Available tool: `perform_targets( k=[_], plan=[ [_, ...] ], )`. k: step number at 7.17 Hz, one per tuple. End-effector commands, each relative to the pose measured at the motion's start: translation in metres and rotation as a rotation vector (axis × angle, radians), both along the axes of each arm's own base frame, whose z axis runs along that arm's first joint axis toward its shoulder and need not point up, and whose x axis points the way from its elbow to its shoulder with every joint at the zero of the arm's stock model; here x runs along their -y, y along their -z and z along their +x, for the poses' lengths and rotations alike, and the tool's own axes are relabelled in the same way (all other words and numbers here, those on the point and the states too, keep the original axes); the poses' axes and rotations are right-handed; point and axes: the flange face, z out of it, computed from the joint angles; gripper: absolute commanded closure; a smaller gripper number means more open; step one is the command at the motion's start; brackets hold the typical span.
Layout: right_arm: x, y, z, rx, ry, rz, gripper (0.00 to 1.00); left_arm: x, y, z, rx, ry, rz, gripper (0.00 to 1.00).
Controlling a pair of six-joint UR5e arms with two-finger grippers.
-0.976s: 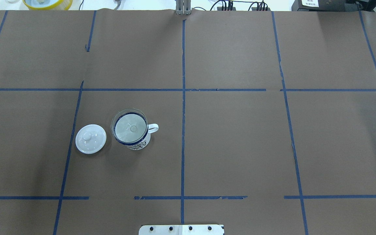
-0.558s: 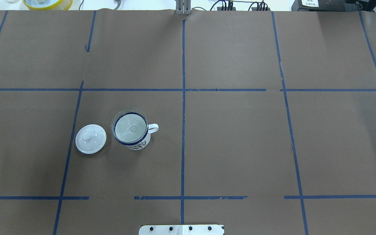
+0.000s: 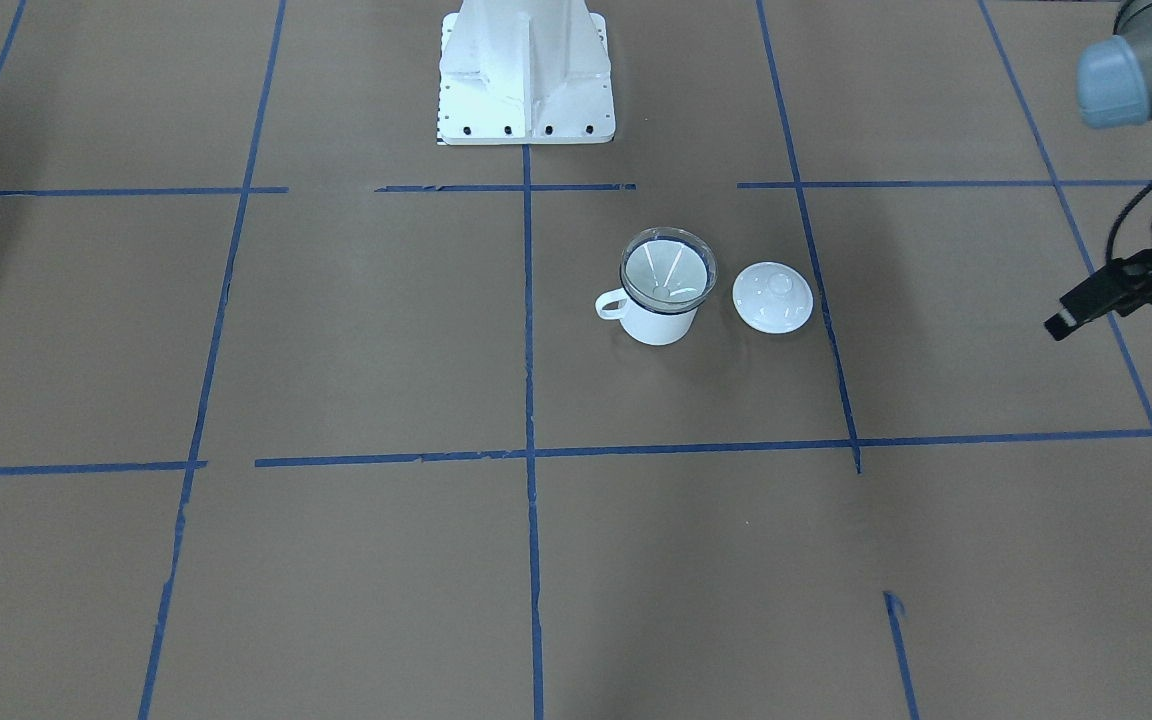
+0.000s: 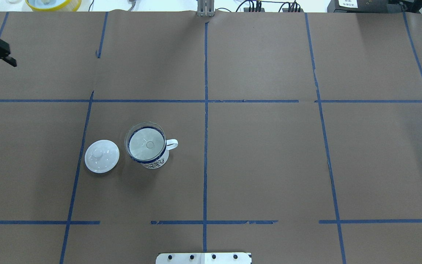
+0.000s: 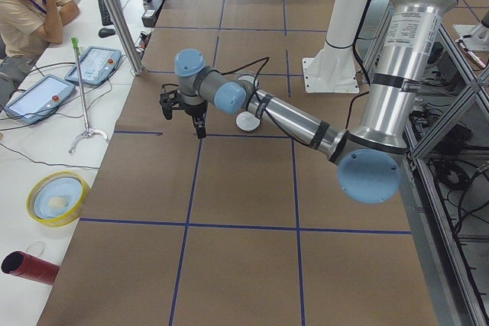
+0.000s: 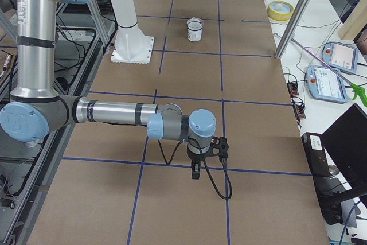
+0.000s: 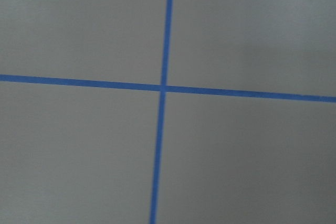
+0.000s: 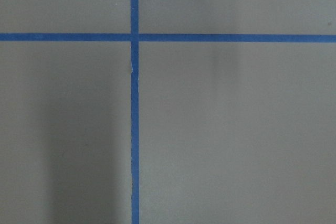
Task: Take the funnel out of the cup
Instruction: 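Reach the left gripper over the glass funnel in the white mug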
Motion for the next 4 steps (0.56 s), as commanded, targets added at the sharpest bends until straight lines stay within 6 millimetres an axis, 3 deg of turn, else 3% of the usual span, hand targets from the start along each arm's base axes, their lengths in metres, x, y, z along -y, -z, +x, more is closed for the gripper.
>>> perform_targets(
  k=[1,3,4],
  plan=[
    [0.000,0.000,0.000,0.000,0.000,0.000,0.00,0.000,0.071,0.086,-0.042,0.097,-0.143,0.00],
    [0.000,0.000,0.000,0.000,0.000,0.000,0.00,-0.010,0.136,0.152,-0.011,0.145,-0.321,0.00],
    [0.000,0.000,0.000,0.000,0.000,0.000,0.00,-0.020,0.167,0.174,-0.015,0.192,-0.390,0.00]
  ],
)
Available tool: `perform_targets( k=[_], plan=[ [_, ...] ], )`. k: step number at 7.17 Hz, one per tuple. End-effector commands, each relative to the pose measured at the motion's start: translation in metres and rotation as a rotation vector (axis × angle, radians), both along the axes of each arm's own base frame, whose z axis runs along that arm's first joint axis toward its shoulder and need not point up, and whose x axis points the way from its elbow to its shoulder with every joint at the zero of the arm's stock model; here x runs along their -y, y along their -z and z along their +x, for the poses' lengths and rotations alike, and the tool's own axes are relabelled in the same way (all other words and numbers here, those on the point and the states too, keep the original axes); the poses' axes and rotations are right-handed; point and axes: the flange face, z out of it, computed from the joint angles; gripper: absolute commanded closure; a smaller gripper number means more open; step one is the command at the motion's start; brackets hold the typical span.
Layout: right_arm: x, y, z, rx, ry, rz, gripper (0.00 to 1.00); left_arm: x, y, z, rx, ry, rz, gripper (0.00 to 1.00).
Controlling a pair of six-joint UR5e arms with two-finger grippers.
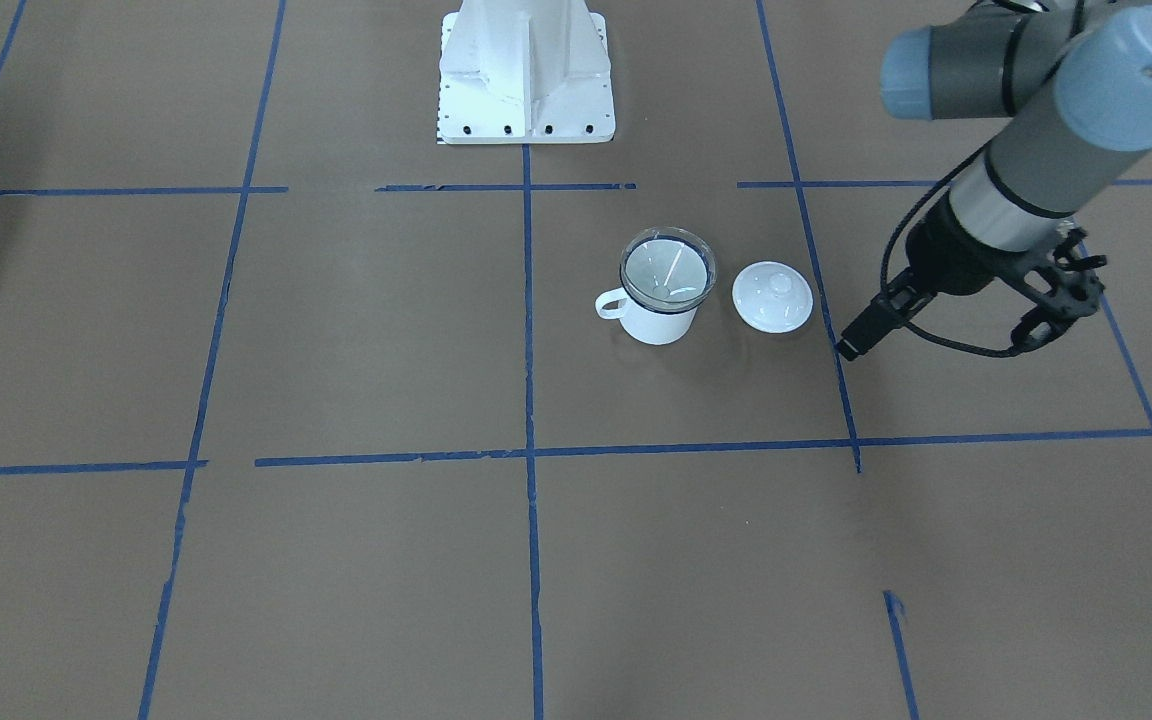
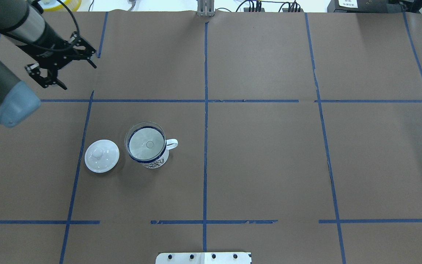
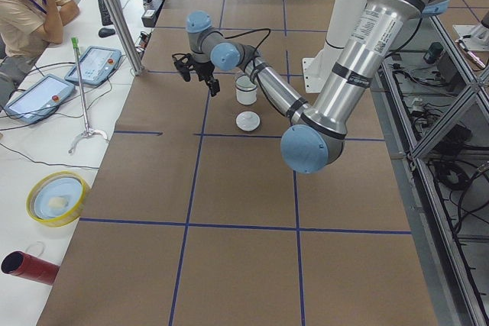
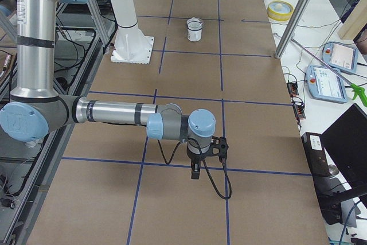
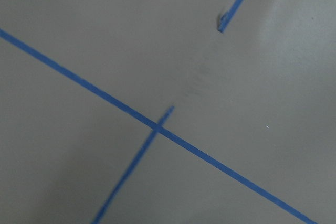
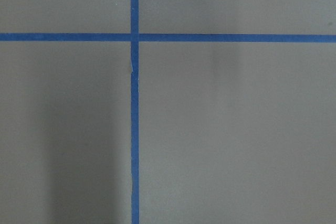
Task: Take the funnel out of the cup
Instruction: 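Reach the left gripper over the glass funnel in the white mug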
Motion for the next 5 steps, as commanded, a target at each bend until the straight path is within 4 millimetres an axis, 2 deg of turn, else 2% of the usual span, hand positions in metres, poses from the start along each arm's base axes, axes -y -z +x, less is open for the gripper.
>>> perform_targets(
  k=[1,2,3,4,5],
  plan=[
    [0.000,0.000,0.000,0.000,0.000,0.000,0.00,-0.036,0.055,0.072,0.026,0.090,-0.128,0.00],
    [0.000,0.000,0.000,0.000,0.000,0.000,0.00,-0.044,0.069,0.089,0.028,0.128,-0.145,0.00],
    [0.000,0.000,0.000,0.000,0.000,0.000,0.00,-0.041,0.076,0.103,0.043,0.141,-0.134,0.00],
    [0.000,0.000,0.000,0.000,0.000,0.000,0.00,-0.056,0.069,0.137,0.103,0.134,-0.156,0.00],
    [0.000,0.000,0.000,0.000,0.000,0.000,0.00,-0.067,0.066,0.152,0.127,0.128,-0.159,0.00]
  ],
)
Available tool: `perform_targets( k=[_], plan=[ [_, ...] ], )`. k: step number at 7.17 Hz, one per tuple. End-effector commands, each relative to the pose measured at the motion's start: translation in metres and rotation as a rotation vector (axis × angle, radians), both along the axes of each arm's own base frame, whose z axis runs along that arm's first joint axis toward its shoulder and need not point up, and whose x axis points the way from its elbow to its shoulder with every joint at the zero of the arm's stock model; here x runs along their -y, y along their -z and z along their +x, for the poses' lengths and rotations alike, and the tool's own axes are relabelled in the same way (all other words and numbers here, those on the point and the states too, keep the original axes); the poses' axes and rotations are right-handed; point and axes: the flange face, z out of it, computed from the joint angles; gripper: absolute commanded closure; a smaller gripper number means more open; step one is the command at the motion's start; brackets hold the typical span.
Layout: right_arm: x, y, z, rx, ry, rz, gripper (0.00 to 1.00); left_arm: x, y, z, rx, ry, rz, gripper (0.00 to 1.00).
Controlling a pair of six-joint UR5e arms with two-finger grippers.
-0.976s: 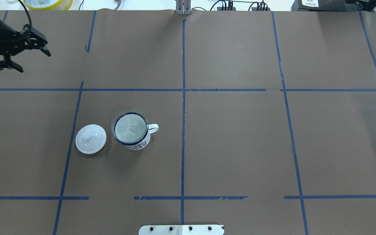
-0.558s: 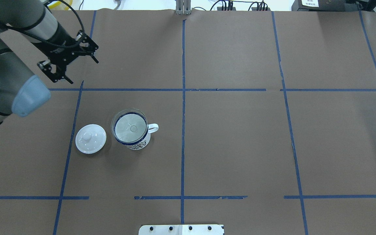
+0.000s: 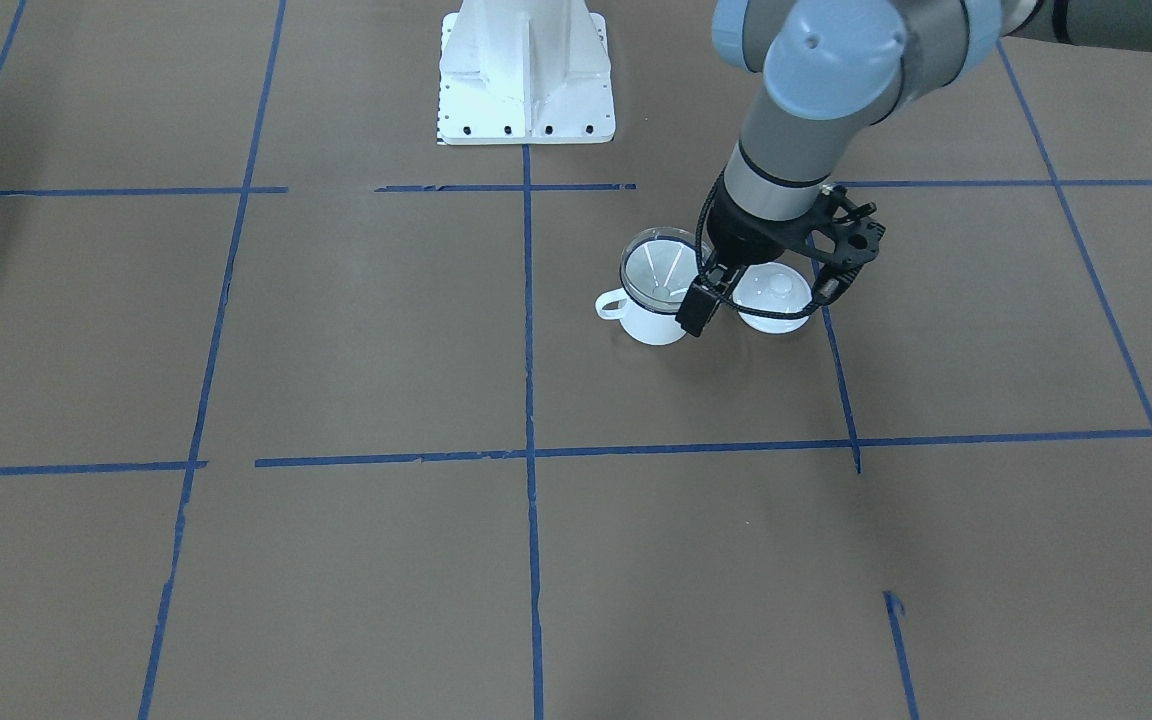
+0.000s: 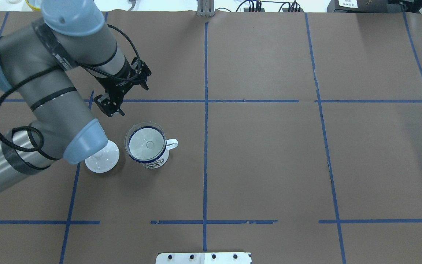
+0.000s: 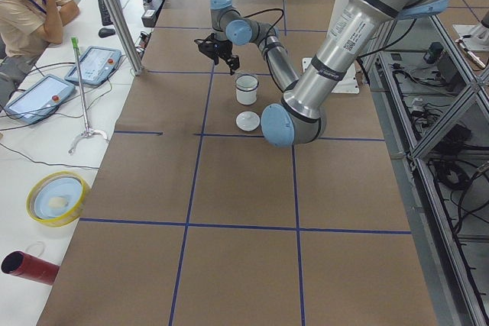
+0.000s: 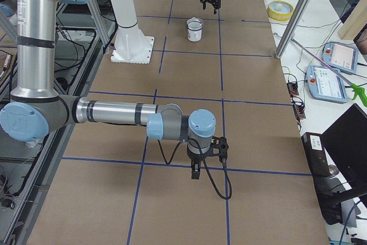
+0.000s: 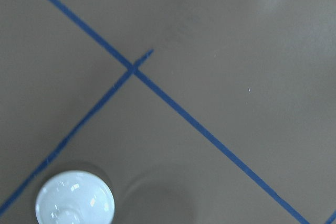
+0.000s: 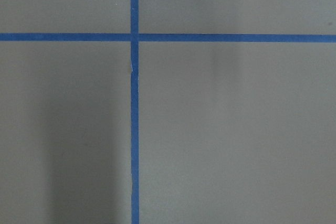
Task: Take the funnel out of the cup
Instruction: 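Reach the left gripper over the glass funnel in the white mug, then lower the left gripper and close it on the glass funnel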
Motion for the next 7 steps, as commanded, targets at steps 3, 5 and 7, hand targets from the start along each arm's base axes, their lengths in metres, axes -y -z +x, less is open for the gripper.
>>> perform_targets(
  k=[3,5,7],
  plan=[
    [0.000,0.000,0.000,0.000,0.000,0.000,0.00,-0.032,0.012,0.057,0.042,0.019,-0.087,0.01],
    [0.000,0.000,0.000,0.000,0.000,0.000,0.00,-0.028,0.008,0.066,0.064,0.031,-0.071,0.04],
    [0.000,0.000,0.000,0.000,0.000,0.000,0.00,-0.028,-0.002,0.076,0.087,0.027,-0.082,0.37]
  ],
)
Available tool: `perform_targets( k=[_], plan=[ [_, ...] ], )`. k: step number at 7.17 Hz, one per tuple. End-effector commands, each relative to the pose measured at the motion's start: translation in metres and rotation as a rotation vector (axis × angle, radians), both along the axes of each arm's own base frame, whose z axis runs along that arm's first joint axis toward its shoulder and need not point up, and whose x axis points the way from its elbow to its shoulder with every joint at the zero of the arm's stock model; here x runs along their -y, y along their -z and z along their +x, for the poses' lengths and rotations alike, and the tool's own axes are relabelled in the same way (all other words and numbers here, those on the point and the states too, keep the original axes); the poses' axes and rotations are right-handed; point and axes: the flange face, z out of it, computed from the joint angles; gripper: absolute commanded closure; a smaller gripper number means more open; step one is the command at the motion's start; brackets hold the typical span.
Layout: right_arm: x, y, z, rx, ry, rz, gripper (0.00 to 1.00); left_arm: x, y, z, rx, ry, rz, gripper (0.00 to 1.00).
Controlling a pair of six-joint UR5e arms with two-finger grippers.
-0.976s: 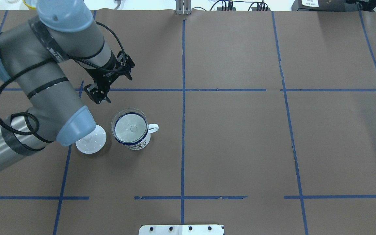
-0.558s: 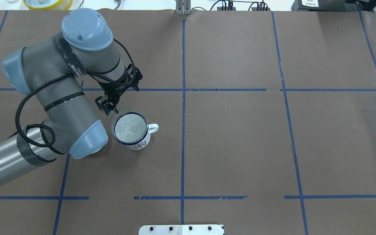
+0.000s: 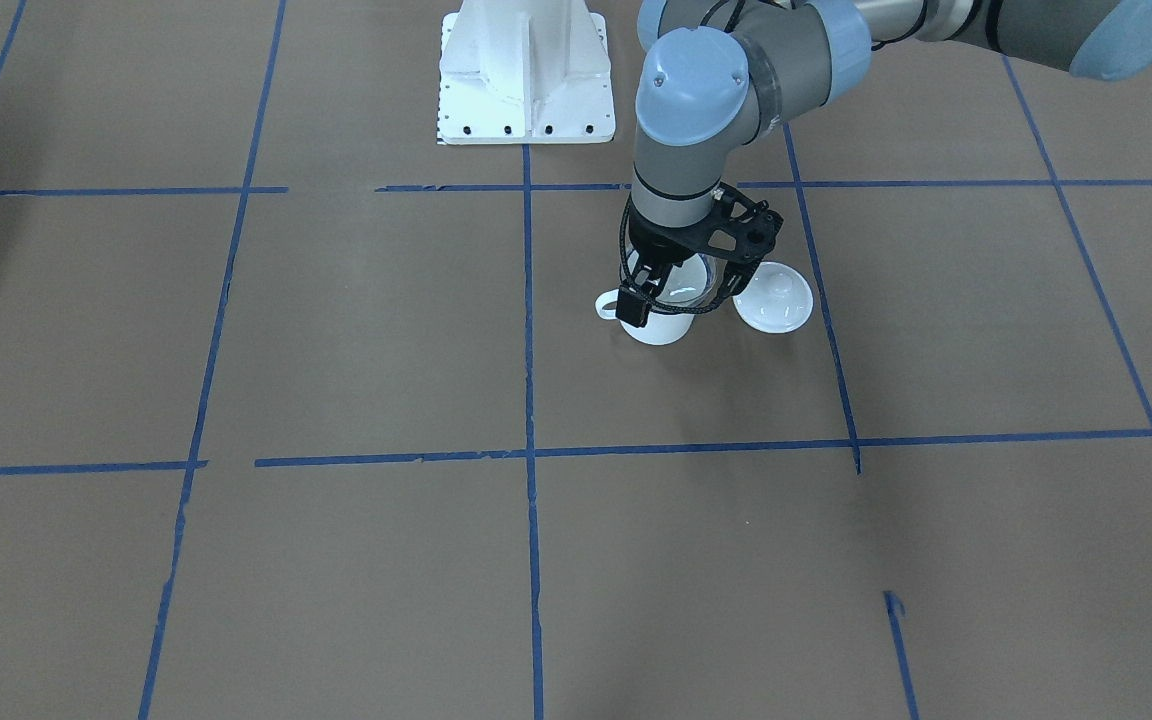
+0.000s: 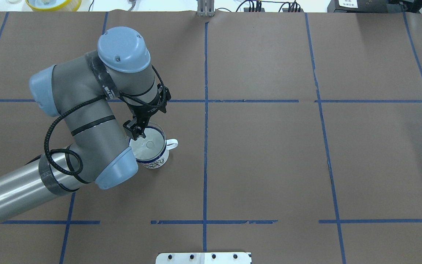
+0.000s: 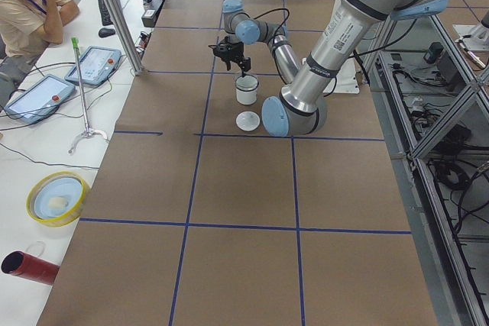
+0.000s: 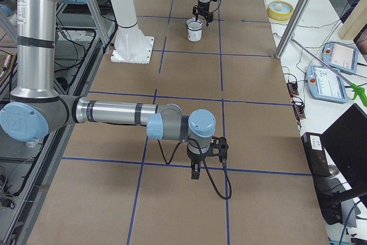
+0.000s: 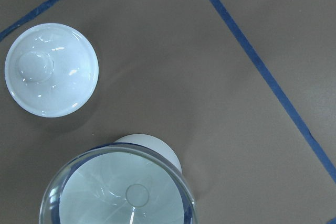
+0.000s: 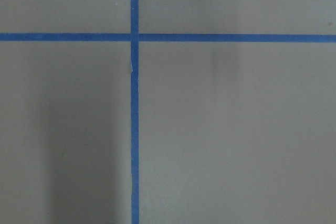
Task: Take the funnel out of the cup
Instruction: 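Lower the left gripper and close it on the glass funnel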
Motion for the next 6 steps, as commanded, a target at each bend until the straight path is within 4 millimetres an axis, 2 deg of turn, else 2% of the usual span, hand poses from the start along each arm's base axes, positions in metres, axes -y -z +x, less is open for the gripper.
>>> perform_targets(
  k=[1,4,6],
  plan=[
    [0.000,0.000,0.000,0.000,0.000,0.000,0.00,0.001,-0.006,0.005,0.013,0.000,-0.005,0.53],
    [0.000,0.000,0.000,0.000,0.000,0.000,0.00,0.000,-0.001,0.004,0.004,-0.001,0.001,1.00],
    [0.000,0.000,0.000,0.000,0.000,0.000,0.00,-0.002,0.012,0.001,-0.011,0.000,0.013,1.00]
  ],
)
